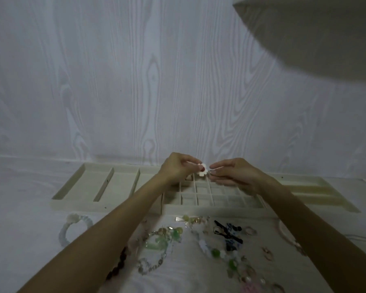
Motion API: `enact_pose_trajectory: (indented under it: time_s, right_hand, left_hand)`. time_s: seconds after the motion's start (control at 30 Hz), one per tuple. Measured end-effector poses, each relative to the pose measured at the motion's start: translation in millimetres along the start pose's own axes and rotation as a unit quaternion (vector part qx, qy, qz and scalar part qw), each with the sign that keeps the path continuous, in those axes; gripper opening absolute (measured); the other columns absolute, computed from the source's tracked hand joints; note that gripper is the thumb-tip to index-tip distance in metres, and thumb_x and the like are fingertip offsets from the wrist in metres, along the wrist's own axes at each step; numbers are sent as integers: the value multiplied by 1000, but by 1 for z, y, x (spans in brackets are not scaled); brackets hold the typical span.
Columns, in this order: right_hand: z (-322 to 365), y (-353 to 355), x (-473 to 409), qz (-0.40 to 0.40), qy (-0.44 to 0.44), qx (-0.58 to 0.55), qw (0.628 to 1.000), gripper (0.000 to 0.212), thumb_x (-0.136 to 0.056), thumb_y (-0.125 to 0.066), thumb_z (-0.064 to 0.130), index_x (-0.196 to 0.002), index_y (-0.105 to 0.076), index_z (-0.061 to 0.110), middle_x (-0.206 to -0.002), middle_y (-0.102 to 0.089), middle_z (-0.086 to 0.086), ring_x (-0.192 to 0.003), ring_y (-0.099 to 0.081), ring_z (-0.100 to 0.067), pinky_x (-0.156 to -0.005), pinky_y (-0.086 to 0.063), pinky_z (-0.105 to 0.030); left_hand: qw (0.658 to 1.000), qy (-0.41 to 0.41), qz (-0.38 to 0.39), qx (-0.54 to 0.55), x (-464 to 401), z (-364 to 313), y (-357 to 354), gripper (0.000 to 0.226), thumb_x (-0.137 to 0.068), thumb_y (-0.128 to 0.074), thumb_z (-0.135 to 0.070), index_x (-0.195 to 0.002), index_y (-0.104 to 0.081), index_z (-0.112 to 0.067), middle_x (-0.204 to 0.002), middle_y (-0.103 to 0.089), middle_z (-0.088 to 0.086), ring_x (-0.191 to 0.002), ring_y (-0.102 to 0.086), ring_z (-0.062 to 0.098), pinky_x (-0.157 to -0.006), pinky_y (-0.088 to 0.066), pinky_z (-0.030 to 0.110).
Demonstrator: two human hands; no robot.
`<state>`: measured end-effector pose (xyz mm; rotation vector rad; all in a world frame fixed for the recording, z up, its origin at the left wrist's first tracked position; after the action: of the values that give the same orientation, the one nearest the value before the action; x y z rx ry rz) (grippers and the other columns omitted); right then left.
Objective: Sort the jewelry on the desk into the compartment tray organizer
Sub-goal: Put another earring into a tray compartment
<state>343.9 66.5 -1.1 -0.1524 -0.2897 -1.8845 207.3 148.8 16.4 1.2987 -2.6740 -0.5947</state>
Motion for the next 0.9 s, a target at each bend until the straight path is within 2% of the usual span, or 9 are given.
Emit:
enact_pose_trajectory:
  time_s: [0.1, 0.17, 0.23, 0.3, 0.47, 0.53, 0.6, 0.77, 0.9]
  right_hand:
    - [7, 11, -12, -56, 10, 62, 996, 30, -74, -75, 1, -103, -66, 0, -85, -74, -15, -78, -72, -17, -63, -59, -21]
    - [13, 15, -18, -82, 24, 111, 990, 29, -69, -80, 4, -96, -68, 5, -78, -73, -12, -61, -69, -10, -48, -50, -15]
    - [20, 16, -19, -100, 49, 193, 975, 24, -68, -82, 10, -90, -71, 11, -73, -72, -6, -50, -63, -5, -44, -43, -13]
    - [24, 16, -21, -106, 79, 257, 957, 20, -69, -82, 15, -87, -74, 16, -70, -71, 0, -48, -58, -2, -45, -41, -14]
    - [32, 11, -26, -95, 139, 289, 942, 18, -74, -78, 15, -92, -75, 18, -76, -72, 1, -52, -60, -2, -48, -45, -16]
    - [34, 5, -28, -78, 154, 322, 931, 18, -76, -76, 16, -94, -75, 18, -84, -73, 2, -65, -65, 0, -56, -48, -12]
    - [34, -2, -31, -63, 161, 352, 920, 18, -77, -75, 16, -94, -75, 18, -88, -73, 2, -77, -66, -5, -68, -52, -17]
    - [33, -17, -30, -17, 192, 393, 899, 20, -77, -75, 14, -96, -75, 19, -89, -72, 6, -80, -65, -1, -73, -50, -12]
    - [27, -20, -28, -11, 198, 398, 896, 22, -75, -76, 11, -96, -71, 16, -95, -72, 1, -85, -67, -5, -76, -52, -16]
  left_hand:
    - [997, 9, -5, -75, -12, 11, -7, 20, -78, -75, -33, -93, -76, -20, -88, -73, 0, -87, -66, 14, -86, -53, 33]
    - [990, 10, -22, -136, -16, 12, -7, 22, -78, -74, -40, -94, -75, -25, -88, -74, -3, -88, -67, 13, -83, -53, 33]
    - [982, -4, -43, -183, -16, 7, -3, 21, -79, -73, -42, -94, -75, -27, -87, -74, -6, -86, -66, 11, -79, -53, 30]
    - [976, -19, -48, -212, -17, 2, -2, 20, -79, -73, -41, -94, -75, -28, -88, -74, -7, -86, -66, 10, -75, -51, 27]
    - [967, -29, -36, -249, -20, -2, -3, 20, -82, -70, -40, -98, -75, -28, -97, -73, -6, -91, -66, 12, -73, -47, 25]
    - [963, -29, -30, -267, -20, -3, -4, 21, -84, -68, -41, -99, -75, -28, -98, -73, -7, -90, -65, 12, -71, -48, 25]
    - [954, -25, -25, -297, -21, -3, -4, 23, -85, -66, -41, -101, -75, -27, -100, -73, -7, -90, -65, 13, -71, -49, 26]
    - [933, -20, -20, -357, -22, -2, -8, 26, -86, -65, -40, -104, -74, -24, -106, -71, -4, -96, -62, 15, -69, -45, 24]
    - [915, -29, -51, -399, -24, -7, -7, 27, -82, -70, -39, -104, -73, -22, -106, -70, 0, -100, -62, 17, -70, -43, 25]
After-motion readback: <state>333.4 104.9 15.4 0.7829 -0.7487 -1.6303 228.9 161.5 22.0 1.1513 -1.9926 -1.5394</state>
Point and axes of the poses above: each hand's wrist, its own x-axis away from the middle knuckle, its own y-axis out of the back of the hand, z = x × y, the point moved 9 cm from there along -x, towards the middle knuckle
